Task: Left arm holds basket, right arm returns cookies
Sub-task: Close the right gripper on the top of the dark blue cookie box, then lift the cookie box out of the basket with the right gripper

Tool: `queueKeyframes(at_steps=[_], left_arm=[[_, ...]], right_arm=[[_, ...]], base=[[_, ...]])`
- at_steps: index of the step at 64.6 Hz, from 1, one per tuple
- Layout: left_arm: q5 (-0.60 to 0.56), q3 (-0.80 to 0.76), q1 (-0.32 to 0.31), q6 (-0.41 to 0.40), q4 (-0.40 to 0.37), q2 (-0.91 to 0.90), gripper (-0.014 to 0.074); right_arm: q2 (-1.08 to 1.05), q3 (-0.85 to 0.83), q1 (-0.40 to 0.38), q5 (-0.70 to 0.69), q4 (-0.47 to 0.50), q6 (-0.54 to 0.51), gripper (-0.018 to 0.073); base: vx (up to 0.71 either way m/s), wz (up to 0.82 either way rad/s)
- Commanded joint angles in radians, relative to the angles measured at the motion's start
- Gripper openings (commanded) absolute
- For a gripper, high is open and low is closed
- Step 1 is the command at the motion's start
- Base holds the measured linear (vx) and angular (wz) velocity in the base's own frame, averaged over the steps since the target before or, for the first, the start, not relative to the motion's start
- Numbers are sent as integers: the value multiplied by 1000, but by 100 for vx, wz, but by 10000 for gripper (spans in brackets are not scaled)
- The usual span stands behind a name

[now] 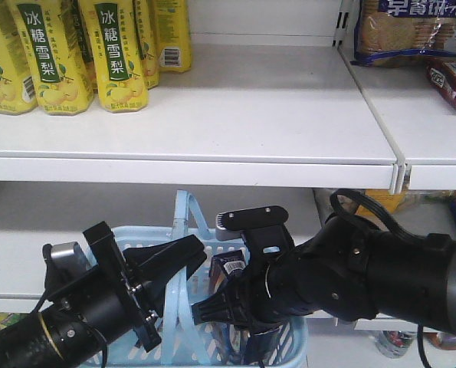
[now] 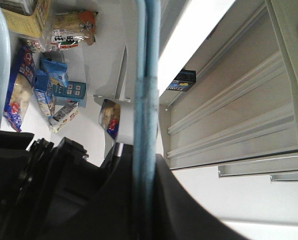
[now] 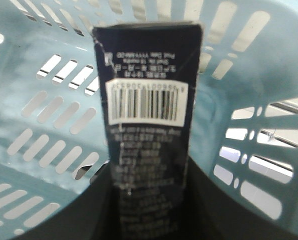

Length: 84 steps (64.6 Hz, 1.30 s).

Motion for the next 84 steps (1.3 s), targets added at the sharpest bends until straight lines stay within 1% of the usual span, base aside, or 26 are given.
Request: queueKeyframes(at_steps=[1,18,47,84], left_arm=[[-288,-29,-7,0,-18,-32,0],[-288,-29,-7,0,-18,-32,0],[-288,-29,-7,0,-18,-32,0],[-288,-29,-7,0,-18,-32,0]], right_arm=[[-29,-28,-2,-46,-7,-6,-17],[-34,-28,-2,-38,-6,-13,-11],[-137,-28,-2,-19,-6,-13,-11],[-288,-28,-2,93,-3,-13,-11]], base=[[0,0],[0,0],[0,0],[0,0]])
